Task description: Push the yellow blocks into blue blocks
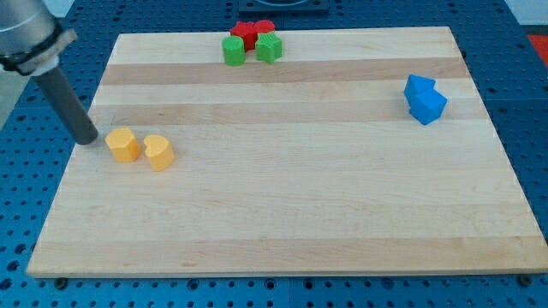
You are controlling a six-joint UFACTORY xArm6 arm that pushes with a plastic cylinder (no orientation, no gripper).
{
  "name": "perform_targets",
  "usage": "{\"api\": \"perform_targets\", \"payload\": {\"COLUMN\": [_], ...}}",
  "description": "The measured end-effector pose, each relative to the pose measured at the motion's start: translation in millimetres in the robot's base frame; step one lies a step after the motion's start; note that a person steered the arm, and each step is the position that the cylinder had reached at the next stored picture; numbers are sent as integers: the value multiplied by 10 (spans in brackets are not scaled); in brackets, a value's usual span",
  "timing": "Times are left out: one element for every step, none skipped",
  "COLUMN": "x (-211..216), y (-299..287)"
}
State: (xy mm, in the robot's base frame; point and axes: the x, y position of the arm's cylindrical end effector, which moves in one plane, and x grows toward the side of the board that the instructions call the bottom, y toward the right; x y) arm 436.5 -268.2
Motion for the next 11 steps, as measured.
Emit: {"api": "perform_targets", "payload": {"x": [174, 330, 396, 403, 403, 406, 633, 816, 811, 648, 531], "y": [556, 1089, 1644, 2157, 2401, 1941, 1397, 1649, 2133, 2485, 2893]}}
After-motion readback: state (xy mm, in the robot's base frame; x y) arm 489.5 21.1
